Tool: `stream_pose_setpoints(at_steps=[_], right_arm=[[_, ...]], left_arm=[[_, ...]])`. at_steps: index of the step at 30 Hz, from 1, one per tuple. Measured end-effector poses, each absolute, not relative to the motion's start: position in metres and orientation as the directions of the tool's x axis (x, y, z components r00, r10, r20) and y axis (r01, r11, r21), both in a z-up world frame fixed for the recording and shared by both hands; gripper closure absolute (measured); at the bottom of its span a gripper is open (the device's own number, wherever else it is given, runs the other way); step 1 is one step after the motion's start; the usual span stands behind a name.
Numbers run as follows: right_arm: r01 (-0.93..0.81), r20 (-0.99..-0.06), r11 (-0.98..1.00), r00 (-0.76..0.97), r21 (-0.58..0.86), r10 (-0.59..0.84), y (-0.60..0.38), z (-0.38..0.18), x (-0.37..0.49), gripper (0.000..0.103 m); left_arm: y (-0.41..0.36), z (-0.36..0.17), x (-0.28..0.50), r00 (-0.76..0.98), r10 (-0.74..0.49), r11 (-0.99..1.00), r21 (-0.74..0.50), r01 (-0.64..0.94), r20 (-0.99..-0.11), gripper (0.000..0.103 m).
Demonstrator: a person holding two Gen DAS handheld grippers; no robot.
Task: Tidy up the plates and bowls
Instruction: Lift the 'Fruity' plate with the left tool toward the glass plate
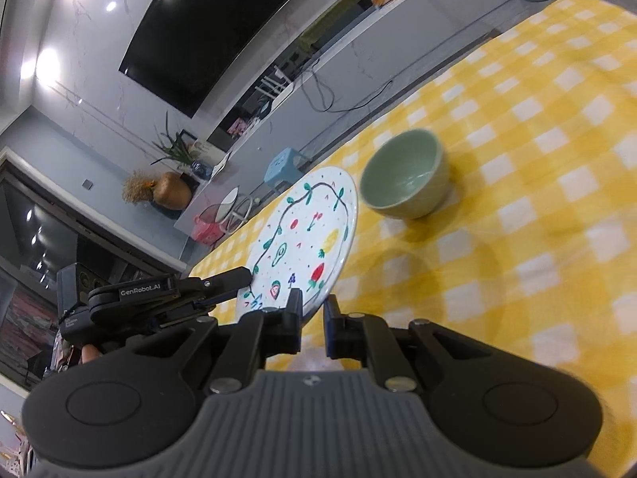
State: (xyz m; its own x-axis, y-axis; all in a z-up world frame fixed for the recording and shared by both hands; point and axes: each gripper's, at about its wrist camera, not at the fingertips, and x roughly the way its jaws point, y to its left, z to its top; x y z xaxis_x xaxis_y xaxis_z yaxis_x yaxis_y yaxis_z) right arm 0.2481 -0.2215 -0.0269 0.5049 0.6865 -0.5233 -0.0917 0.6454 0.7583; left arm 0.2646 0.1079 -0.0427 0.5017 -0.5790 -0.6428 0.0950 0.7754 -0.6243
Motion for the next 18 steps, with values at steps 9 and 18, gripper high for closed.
stream_pose_setpoints(at_steps=[9, 18], right_arm=[[-0.004, -0.553, 0.658, 0.536, 0.753, 0.637, -0.274, -0.028, 0.202, 0.095], [0.09, -0.579, 0.642, 0.538, 0.762, 0.612, -0.303, -0.038, 0.161, 0.094]], left_arm=[[0.051, -0.047, 0.261, 0.376, -0.636, 0.766, -0.609, 0.206, -0.674, 0.094], [0.012, -0.054, 0.252, 0.257, -0.637, 0.767, -0.569, 0.294, -0.726, 0.094]])
